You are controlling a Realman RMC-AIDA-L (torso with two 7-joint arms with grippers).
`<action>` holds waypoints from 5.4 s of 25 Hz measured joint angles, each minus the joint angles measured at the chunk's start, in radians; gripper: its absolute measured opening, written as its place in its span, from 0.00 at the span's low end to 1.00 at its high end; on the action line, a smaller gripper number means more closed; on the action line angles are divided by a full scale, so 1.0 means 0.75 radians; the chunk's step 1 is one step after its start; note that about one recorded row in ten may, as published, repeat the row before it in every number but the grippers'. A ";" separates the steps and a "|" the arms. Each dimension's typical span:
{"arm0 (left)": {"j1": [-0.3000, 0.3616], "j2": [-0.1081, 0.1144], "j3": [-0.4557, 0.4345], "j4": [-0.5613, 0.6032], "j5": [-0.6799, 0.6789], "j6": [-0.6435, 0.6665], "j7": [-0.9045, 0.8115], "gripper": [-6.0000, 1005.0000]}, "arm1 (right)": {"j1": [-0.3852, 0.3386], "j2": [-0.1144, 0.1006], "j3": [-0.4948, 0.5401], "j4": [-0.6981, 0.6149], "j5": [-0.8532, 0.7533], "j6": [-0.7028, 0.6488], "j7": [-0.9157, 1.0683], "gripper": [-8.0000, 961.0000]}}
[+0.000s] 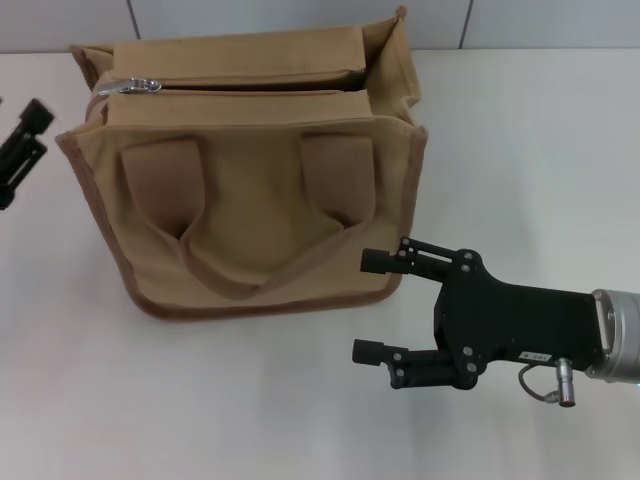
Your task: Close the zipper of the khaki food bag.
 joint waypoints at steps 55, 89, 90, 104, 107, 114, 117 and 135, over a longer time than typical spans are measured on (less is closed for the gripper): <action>-0.127 -0.007 0.269 0.020 -0.092 -0.093 0.207 0.46 | 0.002 0.000 0.004 0.084 0.018 0.045 -0.043 0.88; -0.205 -0.006 0.275 -0.002 -0.156 0.087 -0.060 0.03 | 0.026 -0.011 0.017 -0.082 0.386 -0.168 0.479 0.87; -0.205 -0.005 0.275 -0.001 -0.154 0.086 -0.075 0.03 | 0.044 -0.010 0.017 -0.079 0.386 -0.165 0.496 0.87; -0.214 -0.009 0.353 0.014 -0.156 0.104 -0.091 0.03 | 0.229 -0.001 0.013 -0.029 0.460 -0.029 0.678 0.65; -0.236 -0.010 0.361 0.013 -0.153 0.118 -0.096 0.03 | 0.264 0.000 0.006 -0.002 0.460 0.004 0.684 0.61; -0.270 -0.010 0.362 0.012 -0.154 0.145 -0.105 0.03 | 0.316 0.002 0.010 0.065 0.460 0.061 0.692 0.48; -0.284 -0.010 0.362 0.006 -0.156 0.151 -0.105 0.03 | 0.339 0.002 0.017 0.086 0.460 0.103 0.695 0.44; -0.337 -0.014 0.365 -0.006 -0.153 0.163 -0.109 0.04 | 0.465 0.002 -0.065 0.153 0.486 0.214 0.803 0.41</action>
